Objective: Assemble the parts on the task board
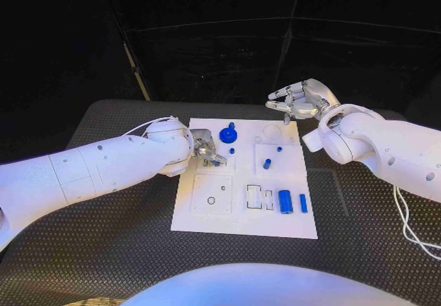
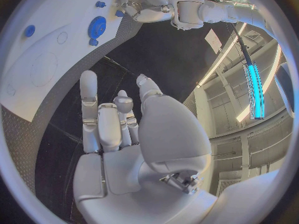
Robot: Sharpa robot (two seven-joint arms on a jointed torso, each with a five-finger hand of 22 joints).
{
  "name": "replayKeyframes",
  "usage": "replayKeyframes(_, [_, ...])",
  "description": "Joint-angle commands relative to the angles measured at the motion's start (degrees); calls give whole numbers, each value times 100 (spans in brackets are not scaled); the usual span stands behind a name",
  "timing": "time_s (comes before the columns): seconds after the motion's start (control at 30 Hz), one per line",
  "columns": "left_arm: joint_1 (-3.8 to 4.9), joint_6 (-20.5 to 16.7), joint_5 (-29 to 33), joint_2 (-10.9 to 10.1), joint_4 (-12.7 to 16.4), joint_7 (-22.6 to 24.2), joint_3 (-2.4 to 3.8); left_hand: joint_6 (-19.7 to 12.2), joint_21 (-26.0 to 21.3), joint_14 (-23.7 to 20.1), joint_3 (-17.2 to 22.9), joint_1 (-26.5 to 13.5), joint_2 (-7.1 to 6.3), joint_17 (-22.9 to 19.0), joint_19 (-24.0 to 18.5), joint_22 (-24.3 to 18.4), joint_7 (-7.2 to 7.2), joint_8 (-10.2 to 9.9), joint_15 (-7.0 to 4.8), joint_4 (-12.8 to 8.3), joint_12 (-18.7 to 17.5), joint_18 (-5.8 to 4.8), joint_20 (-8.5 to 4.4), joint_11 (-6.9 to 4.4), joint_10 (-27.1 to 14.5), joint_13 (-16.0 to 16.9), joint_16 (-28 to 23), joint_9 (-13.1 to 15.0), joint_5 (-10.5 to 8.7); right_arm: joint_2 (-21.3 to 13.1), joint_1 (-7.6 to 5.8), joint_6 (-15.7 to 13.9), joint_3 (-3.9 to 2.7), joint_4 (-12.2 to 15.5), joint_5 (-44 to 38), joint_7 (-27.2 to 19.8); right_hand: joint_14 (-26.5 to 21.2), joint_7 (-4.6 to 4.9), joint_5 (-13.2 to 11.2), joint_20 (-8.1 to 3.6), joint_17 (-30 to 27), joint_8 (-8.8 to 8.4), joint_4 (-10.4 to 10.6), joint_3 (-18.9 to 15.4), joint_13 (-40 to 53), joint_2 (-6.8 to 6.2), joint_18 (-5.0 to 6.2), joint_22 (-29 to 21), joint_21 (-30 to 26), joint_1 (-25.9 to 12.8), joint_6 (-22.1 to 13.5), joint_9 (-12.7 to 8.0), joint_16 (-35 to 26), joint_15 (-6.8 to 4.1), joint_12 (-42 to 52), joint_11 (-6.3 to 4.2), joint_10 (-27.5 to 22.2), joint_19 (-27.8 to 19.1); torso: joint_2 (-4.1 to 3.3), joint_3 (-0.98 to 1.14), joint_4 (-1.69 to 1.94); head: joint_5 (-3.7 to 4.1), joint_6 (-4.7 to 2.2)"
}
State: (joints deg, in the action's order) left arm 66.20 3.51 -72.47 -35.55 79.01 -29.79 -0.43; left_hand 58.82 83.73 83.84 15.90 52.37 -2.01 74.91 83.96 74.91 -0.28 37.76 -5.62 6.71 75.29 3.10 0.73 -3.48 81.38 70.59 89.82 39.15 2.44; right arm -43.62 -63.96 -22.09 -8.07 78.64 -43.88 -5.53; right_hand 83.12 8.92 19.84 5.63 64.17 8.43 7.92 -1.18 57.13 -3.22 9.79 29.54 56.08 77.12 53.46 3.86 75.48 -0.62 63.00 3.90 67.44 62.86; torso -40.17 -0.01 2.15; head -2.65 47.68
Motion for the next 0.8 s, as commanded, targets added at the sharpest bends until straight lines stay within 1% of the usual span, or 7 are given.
replayKeyframes(0.03, [-8, -40, -109, -10, 0, -75, -5, -11, 0, 616, -29, 14, 19, 1509, 131, 697, 37, -23, -40, 0, -28, -98, -26, 7, 4, -8, 18, -2, 33, -2, -11, 15, -5, 11, -5, -42, -30, -2, -3, 13, -4, 28, 42, -7, -9, -5, 44, -3, -19, -74, -30, 9, -20, 25, 20, 7, -34, 19, -1, 1, 3, -4, 3])
replayKeyframes(0.2, [-7, 45, -146, -10, -7, -79, -5, -20, 1, 616, -58, 30, 0, 1509, 133, 699, 40, -24, -41, -3, -32, -99, -27, 8, 0, -12, 18, 0, 31, -1, -11, 19, -5, 7, -5, -39, -30, -2, -3, 13, -4, 28, 42, -7, -9, -5, 44, -3, -19, -74, -30, 9, -20, 25, 20, 7, -34, 19, 4, 0, 2, -10, 10])
replayKeyframes(0.43, [-7, 163, -159, -4, -25, -86, -4, -35, -5, 616, -184, 8, -61, 1509, 131, 697, 48, -25, -39, 42, -46, -98, -27, 14, -16, -26, 18, 5, 31, 1, -11, 23, -5, 6, -5, -34, -32, -2, -16, 13, -9, 31, 47, -16, -17, -15, 46, -14, -28, -81, -31, 9, -25, 26, 19, 7, -38, 15, 2, 0, 5, -10, 7])
replayKeyframes(0.6, [-6, 178, -161, 2, -43, -88, -5, -43, -12, 616, -362, -75, -99, 1509, 129, 695, 54, -24, -35, 156, -56, -97, -25, 19, -29, -36, 18, 11, 31, -2, -11, 19, -5, 0, -5, -33, -37, -2, -26, 14, -25, 34, 52, -23, -28, -20, 48, -30, -39, -87, -33, 9, -36, 26, 14, 7, -46, 9, 5, 1, 4, -13, 6])
replayKeyframes(0.8, [-6, 149, -162, 23, -60, -90, -5, -54, -19, 616, -583, -138, -85, 1509, 129, 695, 56, -21, -35, 316, -69, -96, -24, 21, -44, -51, 18, 19, 31, -2, -11, 12, -5, -5, -5, -34, -41, -1, -46, 15, -31, 38, 69, -39, -35, -27, 49, -42, -51, -107, -37, 9, -42, 28, 17, 9, -51, 4, 1, 2, 1, -16, 2])
